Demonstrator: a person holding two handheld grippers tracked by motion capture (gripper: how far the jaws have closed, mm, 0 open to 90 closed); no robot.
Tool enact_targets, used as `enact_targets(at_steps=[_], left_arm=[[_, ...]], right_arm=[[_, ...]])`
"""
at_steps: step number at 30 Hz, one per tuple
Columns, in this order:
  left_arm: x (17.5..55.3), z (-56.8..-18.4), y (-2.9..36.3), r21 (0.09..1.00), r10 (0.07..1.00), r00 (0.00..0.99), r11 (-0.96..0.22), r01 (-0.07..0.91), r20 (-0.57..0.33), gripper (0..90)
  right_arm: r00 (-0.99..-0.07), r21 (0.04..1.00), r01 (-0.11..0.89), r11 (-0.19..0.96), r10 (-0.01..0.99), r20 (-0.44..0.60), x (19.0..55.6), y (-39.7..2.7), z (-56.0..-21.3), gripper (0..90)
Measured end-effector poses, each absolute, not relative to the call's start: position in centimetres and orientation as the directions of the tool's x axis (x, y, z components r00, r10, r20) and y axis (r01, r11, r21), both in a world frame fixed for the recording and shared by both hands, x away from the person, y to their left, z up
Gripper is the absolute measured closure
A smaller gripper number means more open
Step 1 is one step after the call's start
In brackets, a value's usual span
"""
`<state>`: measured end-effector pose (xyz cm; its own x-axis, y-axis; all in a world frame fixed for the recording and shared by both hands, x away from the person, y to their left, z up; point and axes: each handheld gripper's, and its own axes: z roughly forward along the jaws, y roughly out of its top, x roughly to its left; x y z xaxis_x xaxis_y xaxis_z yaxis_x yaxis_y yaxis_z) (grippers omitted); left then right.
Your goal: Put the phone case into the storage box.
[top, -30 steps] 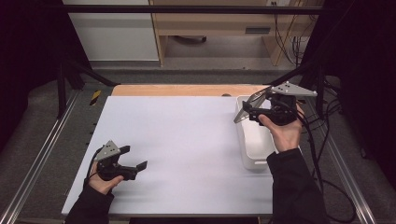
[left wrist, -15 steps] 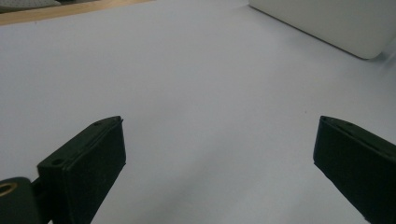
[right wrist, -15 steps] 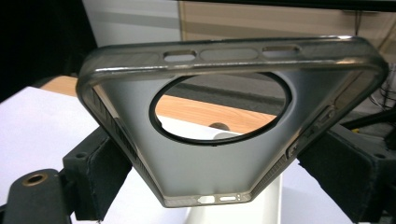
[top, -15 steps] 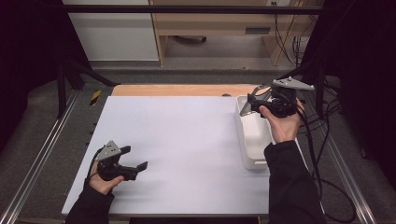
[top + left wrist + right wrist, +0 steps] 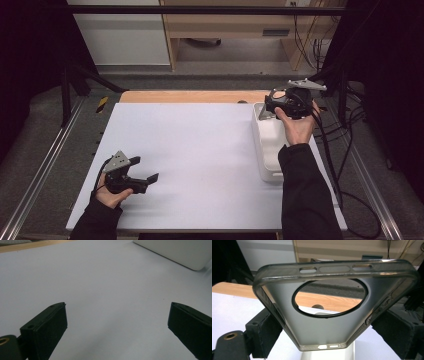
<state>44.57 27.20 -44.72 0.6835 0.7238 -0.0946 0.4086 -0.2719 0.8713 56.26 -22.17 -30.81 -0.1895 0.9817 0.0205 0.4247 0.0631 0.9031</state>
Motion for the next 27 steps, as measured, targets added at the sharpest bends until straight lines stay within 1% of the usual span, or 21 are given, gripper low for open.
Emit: enact_targets(at_steps=[11, 27], left_arm=[[44.6, -44.8, 27.1, 0.87, 0.721, 0.687, -0.278, 0.407, -0.091, 1.8], [44.7, -45.0, 27.0, 0.865, 0.717, 0.692, -0.291, 0.408, -0.086, 1.8]], right_arm=[[-0.13, 0.883, 0.466, 0.058, 0.992, 0.003, 58.6, -21.9, -32.1, 11.7], [-0.083, 0.843, 0.537, 0.041, 0.997, 0.004, 61.5, -21.5, -34.6, 11.6]])
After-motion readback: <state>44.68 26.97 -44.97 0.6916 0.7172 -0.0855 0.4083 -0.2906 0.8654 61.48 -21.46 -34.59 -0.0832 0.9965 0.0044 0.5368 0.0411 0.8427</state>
